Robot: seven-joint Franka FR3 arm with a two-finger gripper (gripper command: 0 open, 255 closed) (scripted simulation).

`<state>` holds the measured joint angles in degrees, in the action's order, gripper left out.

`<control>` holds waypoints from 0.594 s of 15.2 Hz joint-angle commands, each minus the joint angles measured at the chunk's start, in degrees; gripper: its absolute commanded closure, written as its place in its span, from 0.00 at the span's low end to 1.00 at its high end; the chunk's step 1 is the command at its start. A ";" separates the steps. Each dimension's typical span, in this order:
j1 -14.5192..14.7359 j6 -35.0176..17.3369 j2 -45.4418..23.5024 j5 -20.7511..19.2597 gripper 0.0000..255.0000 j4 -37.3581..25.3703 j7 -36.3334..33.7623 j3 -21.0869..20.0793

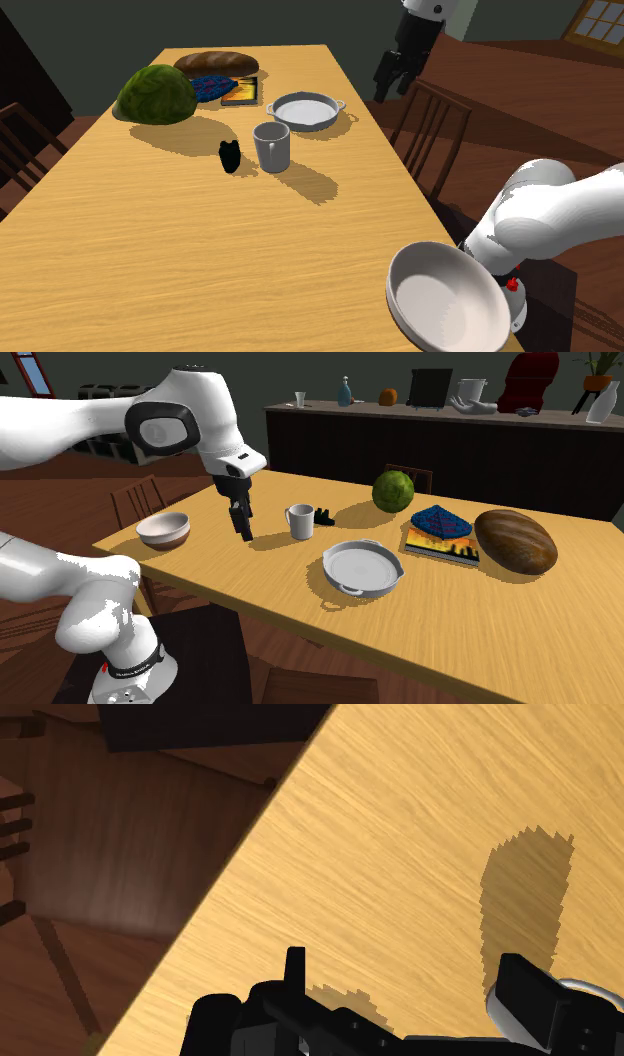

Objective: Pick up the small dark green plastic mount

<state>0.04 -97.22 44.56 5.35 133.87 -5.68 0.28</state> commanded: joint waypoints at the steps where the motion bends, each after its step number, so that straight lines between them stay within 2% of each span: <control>1: 0.00 0.00 0.00 0.00 0.00 0.00 0.00 0.00; 9: 2.36 -6.15 -16.14 1.00 0.00 -8.45 -4.17 -6.23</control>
<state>2.14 -102.44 30.37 6.32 126.23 -9.30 -5.15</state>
